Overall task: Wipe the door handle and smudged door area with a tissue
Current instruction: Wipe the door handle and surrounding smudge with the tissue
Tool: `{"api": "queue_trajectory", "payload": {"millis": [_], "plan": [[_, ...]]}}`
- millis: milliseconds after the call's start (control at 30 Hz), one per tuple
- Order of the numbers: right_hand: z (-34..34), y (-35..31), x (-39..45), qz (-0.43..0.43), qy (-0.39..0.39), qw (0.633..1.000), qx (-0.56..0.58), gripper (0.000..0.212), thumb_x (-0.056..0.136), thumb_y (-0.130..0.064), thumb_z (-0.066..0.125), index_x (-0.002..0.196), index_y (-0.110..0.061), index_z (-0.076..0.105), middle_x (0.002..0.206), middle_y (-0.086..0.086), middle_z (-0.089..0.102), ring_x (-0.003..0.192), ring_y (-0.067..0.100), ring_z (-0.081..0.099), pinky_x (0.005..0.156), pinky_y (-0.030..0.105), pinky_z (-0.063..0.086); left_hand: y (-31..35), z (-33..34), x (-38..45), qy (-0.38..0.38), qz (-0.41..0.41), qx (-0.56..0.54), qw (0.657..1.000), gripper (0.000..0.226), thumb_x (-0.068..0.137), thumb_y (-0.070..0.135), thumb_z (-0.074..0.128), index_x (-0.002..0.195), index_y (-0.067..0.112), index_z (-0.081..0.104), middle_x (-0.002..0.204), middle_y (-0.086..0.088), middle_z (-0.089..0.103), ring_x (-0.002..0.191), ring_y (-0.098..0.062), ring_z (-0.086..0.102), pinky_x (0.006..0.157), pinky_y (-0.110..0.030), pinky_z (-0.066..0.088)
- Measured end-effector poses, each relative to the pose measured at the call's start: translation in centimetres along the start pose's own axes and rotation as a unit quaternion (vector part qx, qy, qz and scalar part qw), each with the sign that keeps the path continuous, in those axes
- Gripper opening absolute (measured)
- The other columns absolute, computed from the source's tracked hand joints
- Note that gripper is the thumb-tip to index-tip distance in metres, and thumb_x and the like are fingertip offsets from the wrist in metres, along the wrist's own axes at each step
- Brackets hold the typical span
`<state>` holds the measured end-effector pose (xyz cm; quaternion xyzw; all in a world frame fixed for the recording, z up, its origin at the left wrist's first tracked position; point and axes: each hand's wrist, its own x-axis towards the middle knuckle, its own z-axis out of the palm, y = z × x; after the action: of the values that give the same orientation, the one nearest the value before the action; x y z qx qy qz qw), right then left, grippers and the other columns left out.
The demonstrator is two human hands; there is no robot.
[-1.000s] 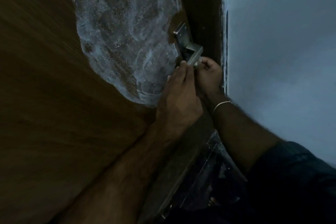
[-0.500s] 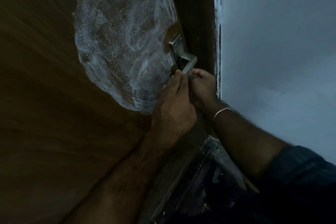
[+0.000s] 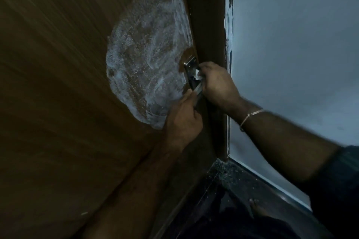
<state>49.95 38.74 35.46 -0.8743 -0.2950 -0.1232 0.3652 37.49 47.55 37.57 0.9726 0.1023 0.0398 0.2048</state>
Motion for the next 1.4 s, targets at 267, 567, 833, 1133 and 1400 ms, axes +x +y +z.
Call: {"api": "queue_trajectory", "payload": {"millis": [267,567,833,1133,1400], "plan": [[-2.4,0.3,-0.3,-0.067,-0.114,0.986,-0.098,0.021,0.088,-0.010,0.059,0.103,-0.004,0.071,0.106,0.012,0.056,0.090,0.029,0.060,0.073,0.024,0.039,0.4,0.2,0.2,-0.006,-0.023,-0.001,1.000,0.062,0.093,0.009,0.054,0.152,0.018,0.036,0.159,0.002,0.034,0.141,-0.014,0.038,0.116,-0.031,0.035],[-2.1,0.4,1.5,-0.178,-0.199,0.943,-0.199,0.028,0.097,0.000,0.042,0.112,0.007,0.064,0.118,0.027,0.059,0.109,0.043,0.054,0.093,0.050,0.044,1.1,-0.1,0.2,0.011,-0.039,-0.021,0.999,0.058,0.093,0.005,0.054,0.148,0.017,0.042,0.153,-0.002,0.043,0.135,-0.018,0.045,0.112,-0.036,0.040],[-4.3,-0.9,3.6,-0.406,-0.245,0.786,-0.398,0.027,0.098,-0.021,0.048,0.114,-0.013,0.067,0.136,0.011,0.051,0.109,0.026,0.052,0.086,0.037,0.046,1.5,-0.3,-0.1,0.014,-0.039,-0.004,0.999,0.053,0.094,0.008,0.053,0.146,0.015,0.045,0.146,-0.006,0.050,0.133,-0.020,0.047,0.112,-0.031,0.038],[-1.1,0.6,-0.3,0.018,-0.041,0.997,0.056,0.028,0.086,-0.002,0.058,0.109,-0.004,0.073,0.113,0.018,0.069,0.103,0.033,0.066,0.097,0.036,0.050,1.9,-0.5,0.1,-0.026,-0.077,0.000,0.997,0.063,0.092,0.008,0.056,0.151,0.019,0.036,0.158,0.000,0.034,0.138,-0.019,0.039,0.111,-0.038,0.040],[1.8,-0.5,-2.8,0.436,0.010,0.537,0.722,0.041,0.096,0.010,0.038,0.130,0.001,0.058,0.130,0.019,0.060,0.123,0.030,0.057,0.107,0.036,0.047,1.6,-0.5,-0.1,-0.010,-0.052,0.032,0.998,0.061,0.094,0.005,0.053,0.151,0.018,0.037,0.159,-0.002,0.034,0.145,-0.017,0.031,0.119,-0.034,0.027]]}}
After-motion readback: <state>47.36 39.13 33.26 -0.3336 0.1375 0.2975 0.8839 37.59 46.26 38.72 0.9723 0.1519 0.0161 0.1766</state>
